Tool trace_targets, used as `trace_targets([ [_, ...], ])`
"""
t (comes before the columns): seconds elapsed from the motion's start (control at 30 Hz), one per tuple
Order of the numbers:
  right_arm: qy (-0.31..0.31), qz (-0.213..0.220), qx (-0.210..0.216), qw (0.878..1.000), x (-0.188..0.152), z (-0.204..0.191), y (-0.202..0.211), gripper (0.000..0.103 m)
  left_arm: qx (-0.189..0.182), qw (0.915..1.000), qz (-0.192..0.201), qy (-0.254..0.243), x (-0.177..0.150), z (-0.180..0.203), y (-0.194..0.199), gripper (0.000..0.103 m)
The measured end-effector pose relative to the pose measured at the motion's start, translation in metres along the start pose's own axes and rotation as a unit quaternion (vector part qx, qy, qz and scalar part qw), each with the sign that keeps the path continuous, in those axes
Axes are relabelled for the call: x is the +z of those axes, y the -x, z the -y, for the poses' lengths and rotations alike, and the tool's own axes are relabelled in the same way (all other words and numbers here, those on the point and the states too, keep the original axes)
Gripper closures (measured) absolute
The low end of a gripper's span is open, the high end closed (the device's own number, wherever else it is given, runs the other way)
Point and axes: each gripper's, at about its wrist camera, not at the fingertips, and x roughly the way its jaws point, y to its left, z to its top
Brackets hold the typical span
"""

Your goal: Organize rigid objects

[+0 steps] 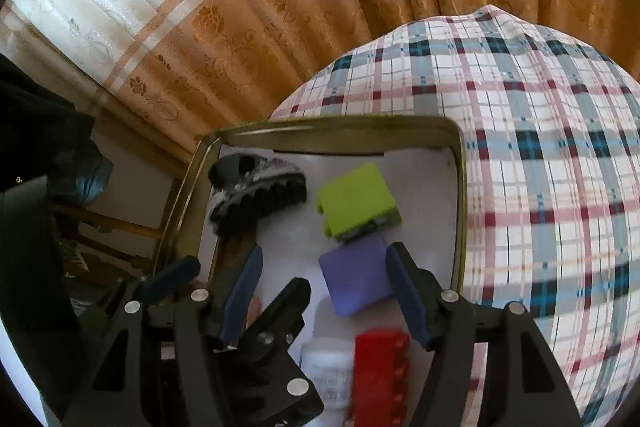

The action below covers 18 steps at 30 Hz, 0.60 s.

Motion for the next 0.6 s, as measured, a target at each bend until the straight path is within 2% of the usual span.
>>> trace_targets([
  [0.13, -0.001, -0.004, 0.018, 1.0, -0.013, -0.004, 0.005, 0.035, -0.002, 0.9999, 0.01, -0.001, -0.012, 0.0, 0.011, 0.006],
  [0.4, 0.009, 0.005, 0.014, 1.0, -0.037, -0.012, 0.018, 0.035, 0.001, 0.9996, 0.025, -0.013, -0.034, 0.002, 0.027, 0.006],
  [0.6, 0.007, 0.013, 0.029, 0.999, -0.05, -0.014, 0.03, 0.035, -0.005, 0.9993, 0.037, -0.006, -0.045, -0.002, 0.039, 0.006],
])
